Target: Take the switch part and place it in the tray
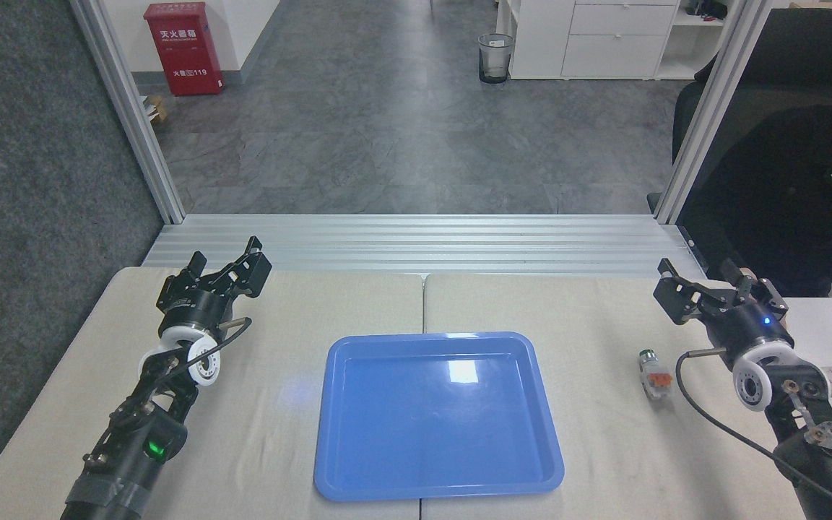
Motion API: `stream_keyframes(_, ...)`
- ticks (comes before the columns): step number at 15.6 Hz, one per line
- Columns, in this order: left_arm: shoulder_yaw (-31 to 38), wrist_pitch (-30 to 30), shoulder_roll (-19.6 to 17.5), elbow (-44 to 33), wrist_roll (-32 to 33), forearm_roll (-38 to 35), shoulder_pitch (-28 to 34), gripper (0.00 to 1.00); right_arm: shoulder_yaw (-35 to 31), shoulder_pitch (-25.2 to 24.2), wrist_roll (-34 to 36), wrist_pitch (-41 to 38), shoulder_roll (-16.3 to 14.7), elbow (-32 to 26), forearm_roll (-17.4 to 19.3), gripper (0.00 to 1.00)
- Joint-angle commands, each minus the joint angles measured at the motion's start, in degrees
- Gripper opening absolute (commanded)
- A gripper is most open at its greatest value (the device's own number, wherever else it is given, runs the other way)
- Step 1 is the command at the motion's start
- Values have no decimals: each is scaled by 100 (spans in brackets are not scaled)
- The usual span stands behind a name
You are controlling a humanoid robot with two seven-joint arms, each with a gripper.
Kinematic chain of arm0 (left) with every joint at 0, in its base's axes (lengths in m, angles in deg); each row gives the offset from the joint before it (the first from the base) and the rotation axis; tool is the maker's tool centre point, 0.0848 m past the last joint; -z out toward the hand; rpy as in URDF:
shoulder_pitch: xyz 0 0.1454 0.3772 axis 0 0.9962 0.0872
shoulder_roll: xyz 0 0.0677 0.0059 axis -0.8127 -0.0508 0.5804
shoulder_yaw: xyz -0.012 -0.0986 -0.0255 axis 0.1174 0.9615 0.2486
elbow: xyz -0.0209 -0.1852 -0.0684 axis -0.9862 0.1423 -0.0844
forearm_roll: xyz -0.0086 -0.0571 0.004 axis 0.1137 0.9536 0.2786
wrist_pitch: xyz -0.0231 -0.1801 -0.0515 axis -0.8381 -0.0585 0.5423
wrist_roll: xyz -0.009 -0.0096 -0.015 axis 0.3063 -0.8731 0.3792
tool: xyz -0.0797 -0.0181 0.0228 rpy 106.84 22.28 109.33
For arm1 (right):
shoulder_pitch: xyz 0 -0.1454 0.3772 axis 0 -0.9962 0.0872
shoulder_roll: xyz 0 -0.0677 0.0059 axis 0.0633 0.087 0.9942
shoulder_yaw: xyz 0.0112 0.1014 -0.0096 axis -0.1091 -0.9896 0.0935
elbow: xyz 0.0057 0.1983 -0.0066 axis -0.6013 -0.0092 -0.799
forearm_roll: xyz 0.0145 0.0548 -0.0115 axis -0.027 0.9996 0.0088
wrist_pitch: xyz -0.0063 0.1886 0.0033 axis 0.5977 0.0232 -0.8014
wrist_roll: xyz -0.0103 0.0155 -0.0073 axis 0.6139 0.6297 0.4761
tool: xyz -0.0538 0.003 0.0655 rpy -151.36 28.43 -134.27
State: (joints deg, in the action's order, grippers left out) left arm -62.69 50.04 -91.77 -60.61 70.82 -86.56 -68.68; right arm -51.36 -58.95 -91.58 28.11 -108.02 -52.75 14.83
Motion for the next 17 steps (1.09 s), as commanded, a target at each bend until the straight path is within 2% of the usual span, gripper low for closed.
stream_keyframes(1, 0, 0, 4, 0, 5, 3, 0, 100, 29, -26, -7, -4, -14, 5, -19, 99)
stream_keyframes(17, 0, 0, 4, 0, 5, 3, 0, 100, 64, -175, -6, 14, 82, -277, -46, 99)
